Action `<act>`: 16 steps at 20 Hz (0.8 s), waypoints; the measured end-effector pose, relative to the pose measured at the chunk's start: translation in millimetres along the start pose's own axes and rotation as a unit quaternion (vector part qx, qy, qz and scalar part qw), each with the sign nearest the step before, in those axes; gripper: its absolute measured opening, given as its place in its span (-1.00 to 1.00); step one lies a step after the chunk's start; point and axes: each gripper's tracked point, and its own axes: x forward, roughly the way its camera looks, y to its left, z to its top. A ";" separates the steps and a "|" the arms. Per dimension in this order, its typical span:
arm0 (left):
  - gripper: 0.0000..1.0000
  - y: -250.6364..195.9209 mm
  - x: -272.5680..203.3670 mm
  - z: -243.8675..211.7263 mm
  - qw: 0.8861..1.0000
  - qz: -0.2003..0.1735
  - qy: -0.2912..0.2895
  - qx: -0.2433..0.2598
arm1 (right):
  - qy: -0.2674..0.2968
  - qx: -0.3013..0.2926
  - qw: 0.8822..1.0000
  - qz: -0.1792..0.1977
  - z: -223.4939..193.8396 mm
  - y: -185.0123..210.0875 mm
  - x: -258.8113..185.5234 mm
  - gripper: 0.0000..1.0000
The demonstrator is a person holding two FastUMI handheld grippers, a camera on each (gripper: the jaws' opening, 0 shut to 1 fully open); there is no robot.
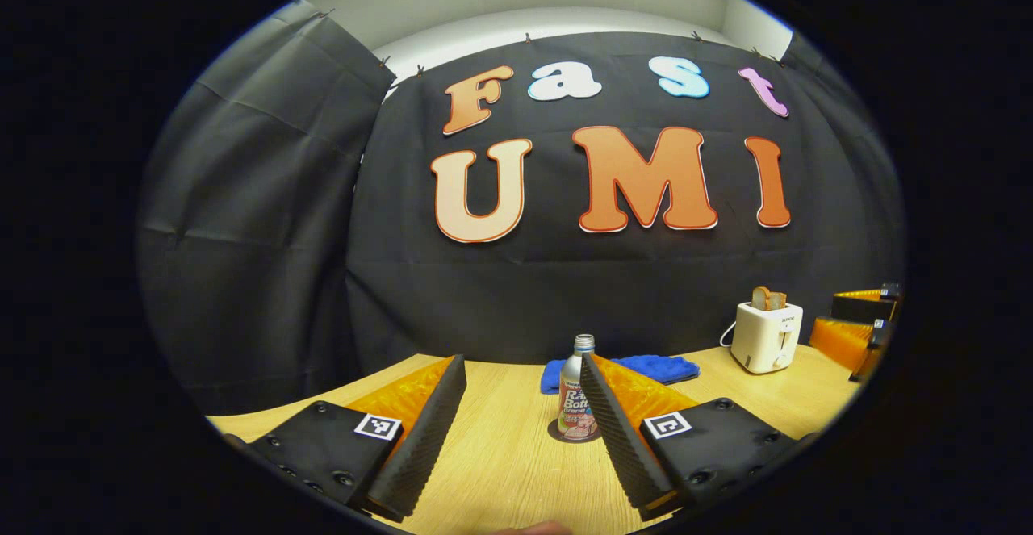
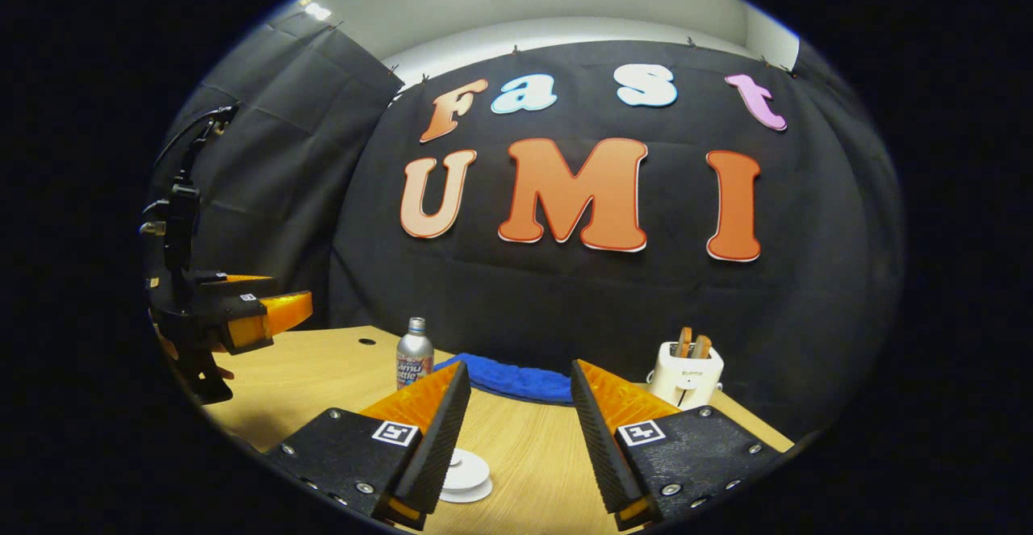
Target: Open the teacup lid with one hand, grasp the water bottle and pour water into the teacup with the other hand; after pouring, place the water bottle on the coaster and then close the teacup lid.
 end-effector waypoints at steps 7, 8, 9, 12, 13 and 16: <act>0.87 -10.7 -7.1 18.3 1.000 -0.013 -0.021 -0.006 | -0.025 0.000 0.999 -0.045 16.7 -32.6 -5.3 0.52; 0.87 -11.6 -6.9 17.9 1.000 -0.015 -0.022 -0.007 | -0.026 0.001 0.999 -0.048 15.7 -34.6 -3.5 0.52; 0.87 -10.8 -7.8 18.3 1.000 -0.013 -0.023 -0.006 | -0.023 -0.002 0.998 -0.051 12.7 -36.8 -2.4 0.52; 0.77 -6.3 -11.2 19.6 1.000 -0.008 -0.025 -0.003 | -0.016 -0.005 0.998 -0.056 9.6 -39.6 -2.1 0.52; 0.77 -5.6 -11.1 18.9 1.000 -0.006 -0.025 -0.002 | -0.016 -0.003 0.998 -0.056 10.0 -39.9 -1.7 0.52; 0.97 -3.6 -12.1 19.0 1.000 -0.003 -0.027 0.002 | -0.016 0.003 0.998 -0.056 8.5 -40.6 -0.9 0.52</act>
